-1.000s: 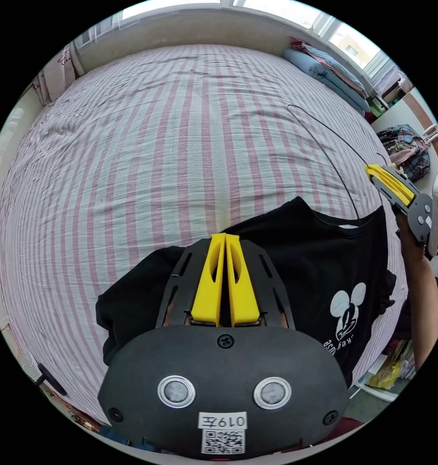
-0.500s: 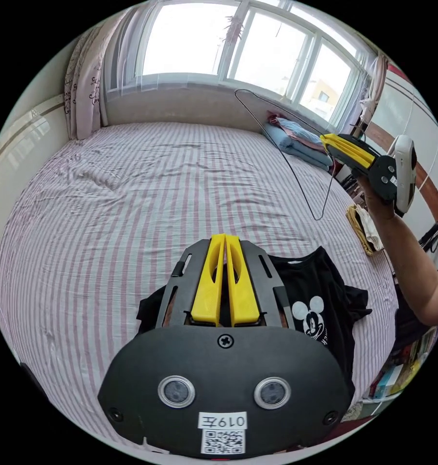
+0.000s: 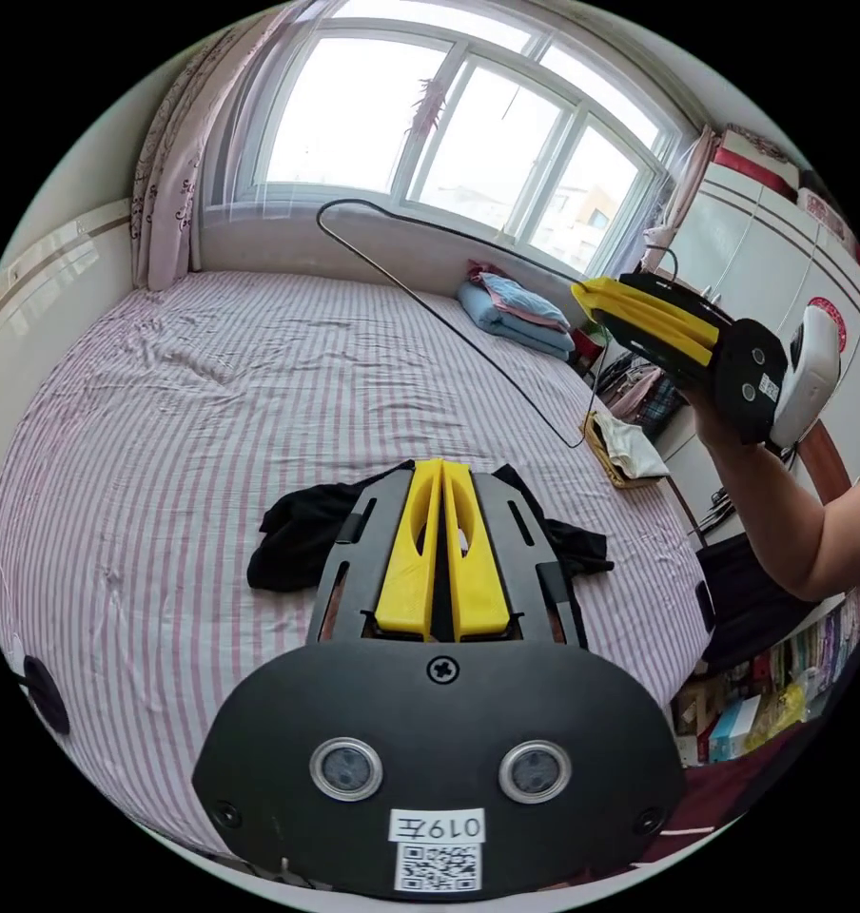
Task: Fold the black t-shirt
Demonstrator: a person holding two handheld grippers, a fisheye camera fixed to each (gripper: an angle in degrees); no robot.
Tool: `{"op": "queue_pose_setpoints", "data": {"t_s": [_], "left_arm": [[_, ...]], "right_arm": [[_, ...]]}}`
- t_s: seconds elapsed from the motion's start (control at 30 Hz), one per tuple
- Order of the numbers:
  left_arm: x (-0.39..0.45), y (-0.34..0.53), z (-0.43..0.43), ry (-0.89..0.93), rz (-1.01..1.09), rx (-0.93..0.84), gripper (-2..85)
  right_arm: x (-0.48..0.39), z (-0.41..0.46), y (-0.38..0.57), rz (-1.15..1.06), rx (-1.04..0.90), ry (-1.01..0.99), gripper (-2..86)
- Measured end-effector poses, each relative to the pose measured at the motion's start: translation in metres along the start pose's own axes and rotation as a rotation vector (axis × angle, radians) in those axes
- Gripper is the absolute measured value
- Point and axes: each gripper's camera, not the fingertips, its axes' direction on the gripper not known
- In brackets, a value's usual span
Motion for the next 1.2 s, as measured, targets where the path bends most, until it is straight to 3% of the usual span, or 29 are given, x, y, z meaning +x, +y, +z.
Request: {"op": "queue_pose_setpoints", "data": {"t_s": [0.13, 0.37, 0.53, 0.7, 0.93, 1.2], "left_arm": [[0.043, 0.077, -0.079, -0.047, 0.007, 0.014, 0.8], [0.116, 0.257, -0.220, -0.262, -0.129, 0.027, 0.8], [0.186, 0.430, -0.338, -0.541, -0.397, 0.128, 0.8], [0.241, 0.586, -0.402, -0.722, -0.655, 0.187, 0.7], [0.288, 0.773, -0.456, -0.824, -0.831, 0.319, 0.8], [0.255, 0.939, -0.537, -0.799, -0.695, 0.346, 0.8]], "right_arm": [[-0.021, -0.077, -0.025, -0.052, 0.066, -0.028, -1.0], [-0.098, -0.255, -0.085, -0.252, 0.370, -0.045, -1.0], [-0.174, -0.377, -0.104, -0.321, 0.614, -0.121, -1.0], [-0.281, -0.493, -0.125, -0.391, 0.809, -0.236, -1.0], [-0.433, -0.605, -0.172, -0.440, 0.847, -0.239, -1.0], [-0.651, -0.708, -0.269, -0.493, 0.684, -0.160, -1.0]]}}
